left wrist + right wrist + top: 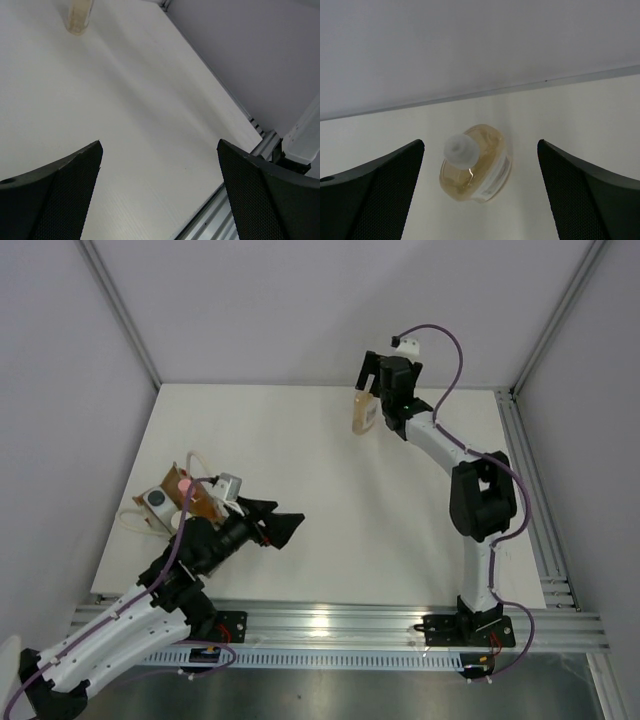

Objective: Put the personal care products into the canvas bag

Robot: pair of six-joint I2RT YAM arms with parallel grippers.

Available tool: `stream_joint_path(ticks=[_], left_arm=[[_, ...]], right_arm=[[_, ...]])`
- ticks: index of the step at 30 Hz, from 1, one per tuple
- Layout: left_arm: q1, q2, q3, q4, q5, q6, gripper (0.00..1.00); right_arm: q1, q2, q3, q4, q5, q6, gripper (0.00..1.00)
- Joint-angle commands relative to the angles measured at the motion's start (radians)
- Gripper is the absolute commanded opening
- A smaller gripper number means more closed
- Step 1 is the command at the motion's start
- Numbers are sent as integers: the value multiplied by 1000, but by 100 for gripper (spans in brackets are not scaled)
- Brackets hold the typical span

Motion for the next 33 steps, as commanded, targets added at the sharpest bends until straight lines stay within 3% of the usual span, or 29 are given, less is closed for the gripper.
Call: stream_joint_path(ticks=[1,11,21,28,33], left_arm=[[-13,-53,-26,25,-40,0,99],[-16,-38,-22,28,-34,-6,99],[-17,-62,-23,12,-54,-9,99],[-17,-62,-20,10,-57,-9,99],[-17,-42,-17,16,-80,0,99]], right_arm=[[38,58,85,15,86,17,99],[84,233,198,-50,251,63,97],[86,313,218,35,268,-23,76],[86,315,200,111,212,-181,36],[86,177,-16,228,123,-195,15]])
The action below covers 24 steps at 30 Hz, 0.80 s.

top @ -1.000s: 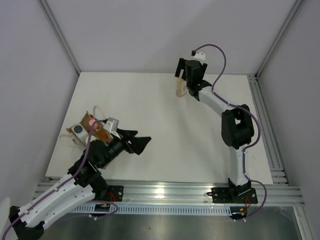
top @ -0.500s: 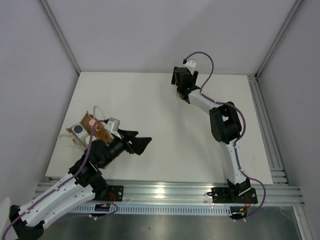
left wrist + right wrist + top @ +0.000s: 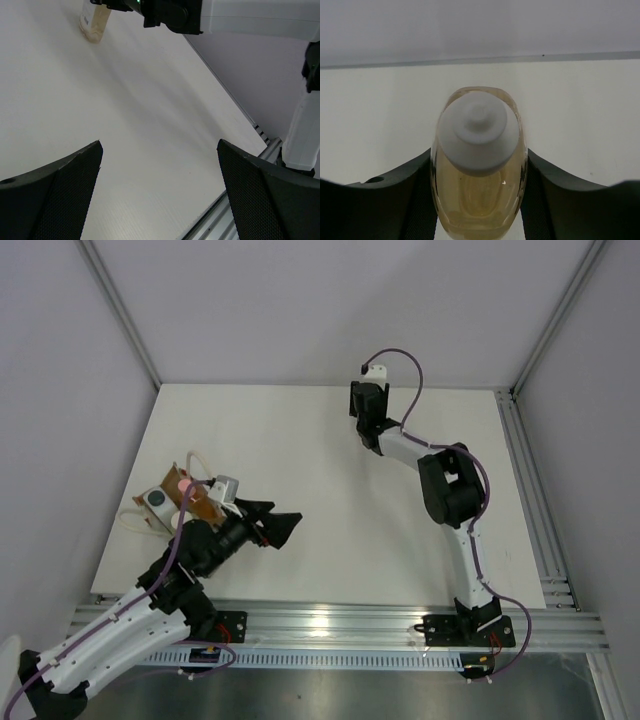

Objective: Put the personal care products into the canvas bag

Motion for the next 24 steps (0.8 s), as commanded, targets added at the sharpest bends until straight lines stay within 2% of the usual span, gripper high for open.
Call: stream_joint_path(ticks=[1,5,6,7,9,12,15,16,20,22,23,24], left_arm=[[-8,20,6,15,-30,5,99],[-8,33,11,4,-62,18,99],[-8,31,9,0,-73,21,99],[-8,27,9,-5,-98,22,99],[-9,10,6,-14,-121,24,99],[-9,-13,1,-29,-162,33,99],[-9,-38,0,-55,-217,38,99],[-9,-45,0,-62,-231,35,99],[-9,-70,-3,-86,-303,30,99],[-9,-68,-2,-103,-320,27,99],[-9,-67,0,-105,-326,27,99],[-9,-65,1,-106,-328,25,99]], right_arm=[[6,-150,-144,114,-88,-6,13],[35,-325,-397,220,-168,120,9],[46,-400,-525,257,-188,163,8],[61,-431,-584,288,-202,177,8],[137,-488,-708,326,-147,177,7],[274,-565,-779,268,17,192,9],[367,-626,-873,251,129,237,9],[433,-637,-914,259,157,234,10],[590,-674,-948,228,299,234,13],[654,-681,-947,199,367,254,20],[668,-687,-942,179,378,269,33],[681,-689,-936,168,378,271,40]])
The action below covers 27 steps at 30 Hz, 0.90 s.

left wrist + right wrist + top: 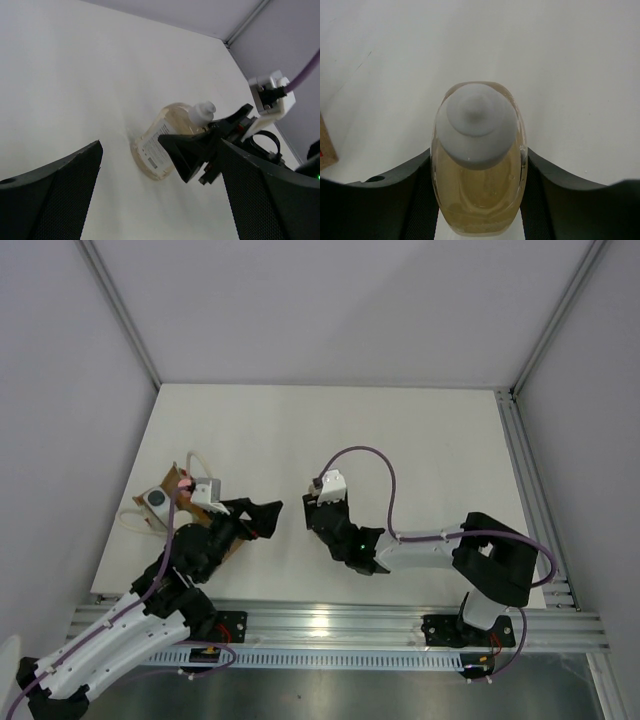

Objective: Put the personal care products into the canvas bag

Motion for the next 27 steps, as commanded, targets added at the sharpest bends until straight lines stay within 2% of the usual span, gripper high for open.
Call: stream_joint_path(ticks=[1,2,4,5,8,12,15,16,17,18,19,23,26,27], left_arm=[[-8,2,5,-15,-58,6,99],[-9,7,5,-16,-56,6,99],[-9,14,15,-27,-61,7,99],[-9,21,19,-30,-64,9,99],[-14,24,23,-35,-69,14,99],[-21,5,29,-53,-56,-5,99],[-26,-16,52,-87,-59,-17,99],[-27,-21,58,-91,-58,-16,99],[-35,-21,87,-102,-50,-13,99],[-43,-21,100,-107,-49,-9,99],[-52,-3,114,-111,-50,-3,99],[-86,140,203,-131,-53,14,99],[-167,278,249,-102,-128,38,99],[-225,310,281,-95,-195,44,99]], right_arm=[[40,-41,11,-38,155,69,47],[57,-40,29,-70,155,67,57],[69,-43,54,-113,145,80,66],[80,-47,63,-145,139,81,75],[91,-99,91,-203,87,80,86],[89,-210,107,-276,30,72,95],[62,-306,127,-357,-28,61,96],[37,-360,135,-395,-119,64,96],[-48,-385,137,-401,-202,75,96],[-49,-408,138,-404,-285,80,96],[-141,-423,147,-412,-383,87,96],[-286,-464,262,-596,-477,81,95],[-323,-510,276,-648,-496,63,96],[-326,-559,258,-658,-487,73,96]])
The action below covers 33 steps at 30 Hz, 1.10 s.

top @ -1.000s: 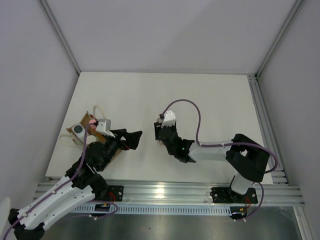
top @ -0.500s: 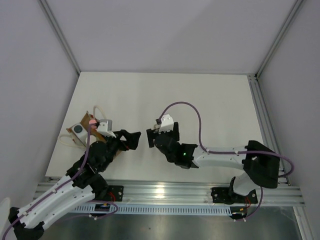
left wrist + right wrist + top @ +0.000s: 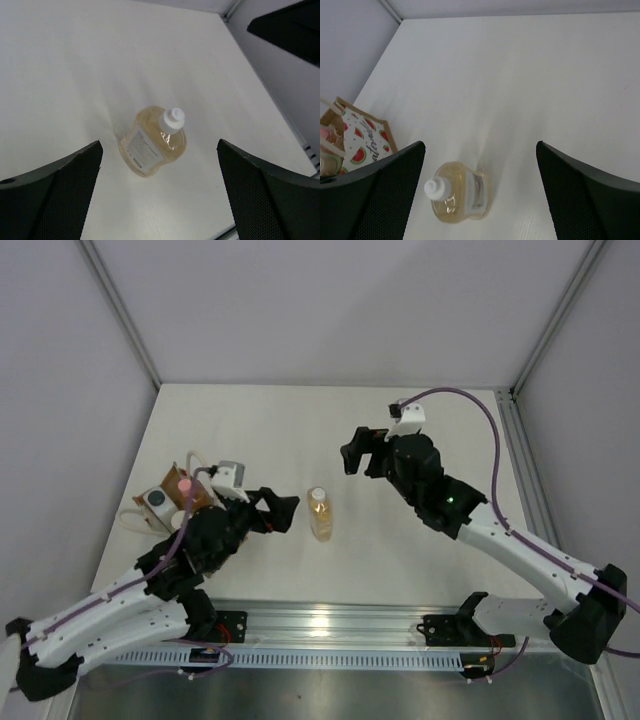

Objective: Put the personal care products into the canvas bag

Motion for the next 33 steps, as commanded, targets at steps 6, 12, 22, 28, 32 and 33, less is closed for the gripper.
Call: stream_joint_path(ticks=[6,12,22,28,32,33], left_arm=[[-189,364,144,52,-186,45,99],[-189,562,195,72,-261,2,99],[-177,796,270,138,-290,-19,95],[-140,899,298,121,-302,-55,83],[-125,914,287,146,-304,-61,82],[-123,919,287,147,-304,-59,82]], right_arm=[[-33,-364,-247,-24,-161,93,97],[-35,-451,-364,21,-246,108,97],[-33,-528,-430,42,-250,85,97],[-36,-522,-430,44,-264,84,97],[-36,-520,-434,49,-273,87,97],[-36,-520,-435,49,-276,85,97]])
